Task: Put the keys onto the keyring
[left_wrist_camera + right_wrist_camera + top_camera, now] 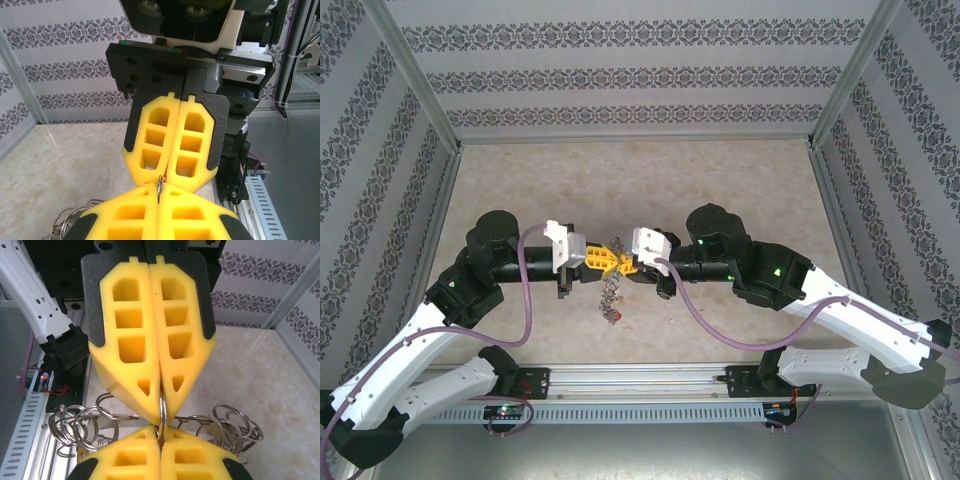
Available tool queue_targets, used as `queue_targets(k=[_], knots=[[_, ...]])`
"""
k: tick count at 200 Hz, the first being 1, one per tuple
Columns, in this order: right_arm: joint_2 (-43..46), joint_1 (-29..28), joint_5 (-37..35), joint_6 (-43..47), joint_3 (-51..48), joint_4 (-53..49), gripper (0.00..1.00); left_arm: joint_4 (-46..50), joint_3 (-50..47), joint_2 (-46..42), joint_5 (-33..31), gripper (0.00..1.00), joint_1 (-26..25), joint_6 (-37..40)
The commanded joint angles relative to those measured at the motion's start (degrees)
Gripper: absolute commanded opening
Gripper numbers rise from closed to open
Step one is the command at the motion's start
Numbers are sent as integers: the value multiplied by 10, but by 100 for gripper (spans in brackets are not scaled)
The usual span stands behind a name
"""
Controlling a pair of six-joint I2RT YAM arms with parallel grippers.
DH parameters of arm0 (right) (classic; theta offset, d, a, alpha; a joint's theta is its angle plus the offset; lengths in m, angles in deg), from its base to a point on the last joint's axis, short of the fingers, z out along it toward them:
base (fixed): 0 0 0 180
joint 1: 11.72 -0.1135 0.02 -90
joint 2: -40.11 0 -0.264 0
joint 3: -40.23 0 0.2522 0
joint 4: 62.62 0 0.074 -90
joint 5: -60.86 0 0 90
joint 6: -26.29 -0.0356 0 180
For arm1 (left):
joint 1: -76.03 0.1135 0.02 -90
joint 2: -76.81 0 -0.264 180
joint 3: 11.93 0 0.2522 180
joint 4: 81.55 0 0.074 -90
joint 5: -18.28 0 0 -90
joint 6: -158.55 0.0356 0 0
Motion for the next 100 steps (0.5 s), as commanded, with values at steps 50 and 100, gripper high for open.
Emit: queue_targets(k=[50,100], knots=[[-9,2,-45,35,55,-73,0,143,64,24,-25,21,-1,108],[-69,-19,-95,64,138,-177,0,216,109,59,-63,21,-6,163]])
